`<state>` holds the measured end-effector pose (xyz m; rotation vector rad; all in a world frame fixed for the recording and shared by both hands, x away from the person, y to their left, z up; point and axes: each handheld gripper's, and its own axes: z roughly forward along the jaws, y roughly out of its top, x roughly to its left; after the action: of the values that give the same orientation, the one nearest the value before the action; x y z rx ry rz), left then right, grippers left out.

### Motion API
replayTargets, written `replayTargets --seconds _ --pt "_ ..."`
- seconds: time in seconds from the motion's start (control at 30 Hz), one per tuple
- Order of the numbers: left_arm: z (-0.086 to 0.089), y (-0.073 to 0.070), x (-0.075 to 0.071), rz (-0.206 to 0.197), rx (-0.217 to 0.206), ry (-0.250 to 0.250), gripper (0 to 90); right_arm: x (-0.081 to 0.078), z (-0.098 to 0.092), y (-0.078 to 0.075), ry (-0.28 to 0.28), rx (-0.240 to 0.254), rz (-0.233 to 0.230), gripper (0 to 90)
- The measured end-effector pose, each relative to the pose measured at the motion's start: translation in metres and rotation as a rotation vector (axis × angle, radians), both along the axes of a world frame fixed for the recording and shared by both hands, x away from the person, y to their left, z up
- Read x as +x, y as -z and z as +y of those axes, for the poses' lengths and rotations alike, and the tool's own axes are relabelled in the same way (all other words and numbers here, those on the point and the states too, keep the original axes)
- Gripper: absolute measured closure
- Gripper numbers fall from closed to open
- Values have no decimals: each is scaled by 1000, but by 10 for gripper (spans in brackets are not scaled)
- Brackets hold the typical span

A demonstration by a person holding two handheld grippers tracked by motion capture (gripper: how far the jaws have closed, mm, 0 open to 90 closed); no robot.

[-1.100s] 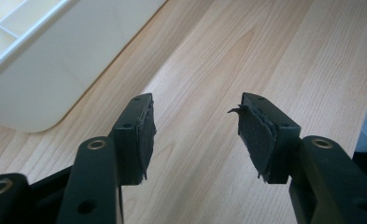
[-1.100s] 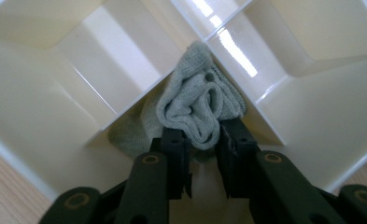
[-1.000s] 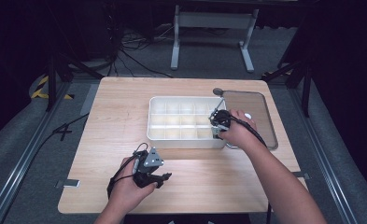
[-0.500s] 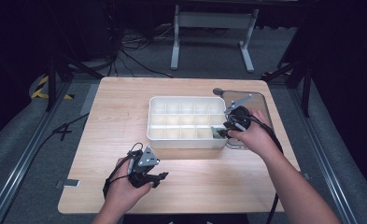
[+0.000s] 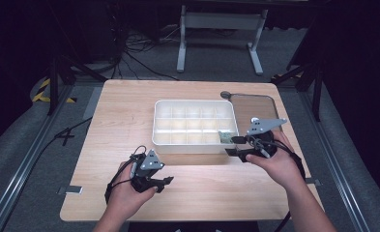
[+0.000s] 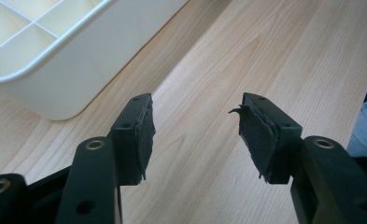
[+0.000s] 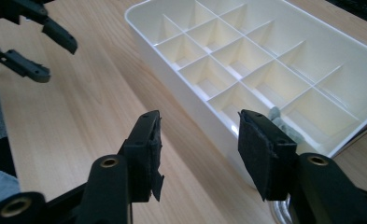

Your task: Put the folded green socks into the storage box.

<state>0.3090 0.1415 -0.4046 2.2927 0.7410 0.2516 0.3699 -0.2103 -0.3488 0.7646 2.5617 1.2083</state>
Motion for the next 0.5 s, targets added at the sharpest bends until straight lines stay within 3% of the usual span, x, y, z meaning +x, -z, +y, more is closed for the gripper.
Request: replayTargets --seconds 0.2,0.5 --pt "0 -3 -1 -3 -5 1 456 -23 -3 13 -12 67 0 478" --pt "2 -4 1 19 1 -1 443 -42 -9 18 -18 51 14 425"
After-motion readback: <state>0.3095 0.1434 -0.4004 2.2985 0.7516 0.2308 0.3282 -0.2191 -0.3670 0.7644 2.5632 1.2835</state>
